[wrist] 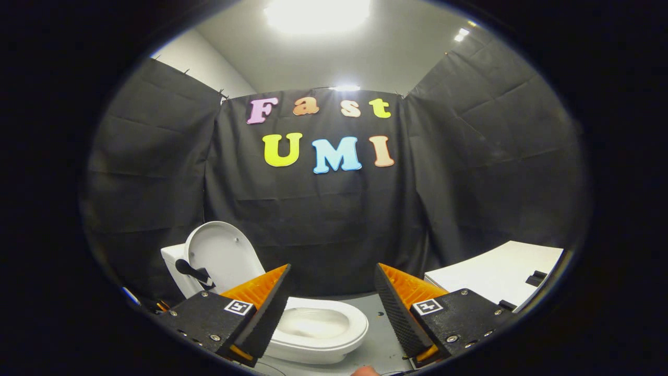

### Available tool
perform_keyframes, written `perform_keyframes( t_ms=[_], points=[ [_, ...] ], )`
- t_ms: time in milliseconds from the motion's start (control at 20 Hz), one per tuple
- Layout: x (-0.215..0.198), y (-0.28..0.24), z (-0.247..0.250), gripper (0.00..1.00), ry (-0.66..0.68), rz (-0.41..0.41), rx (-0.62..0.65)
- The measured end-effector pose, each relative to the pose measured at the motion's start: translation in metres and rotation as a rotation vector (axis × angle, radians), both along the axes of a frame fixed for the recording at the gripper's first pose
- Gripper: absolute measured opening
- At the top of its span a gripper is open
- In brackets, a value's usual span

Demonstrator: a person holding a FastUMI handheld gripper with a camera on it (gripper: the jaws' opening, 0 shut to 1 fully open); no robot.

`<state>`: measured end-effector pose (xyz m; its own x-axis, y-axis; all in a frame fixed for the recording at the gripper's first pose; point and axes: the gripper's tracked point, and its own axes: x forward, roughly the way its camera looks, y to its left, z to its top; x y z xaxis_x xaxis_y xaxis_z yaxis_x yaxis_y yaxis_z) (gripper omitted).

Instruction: Open the toilet lid.

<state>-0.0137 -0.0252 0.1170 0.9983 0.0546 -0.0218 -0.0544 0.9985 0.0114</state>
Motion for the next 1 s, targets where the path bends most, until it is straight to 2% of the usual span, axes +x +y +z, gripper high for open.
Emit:
perform_keyframes(
  t_ms=[250,1000],
  points=[
    [-0.001,-0.003,-0.015,0.95,0.037,0.002,-0.006],
    [-0.002,0.005,-0.005,0.95,0.017,0.024,0.005]
  ],
)
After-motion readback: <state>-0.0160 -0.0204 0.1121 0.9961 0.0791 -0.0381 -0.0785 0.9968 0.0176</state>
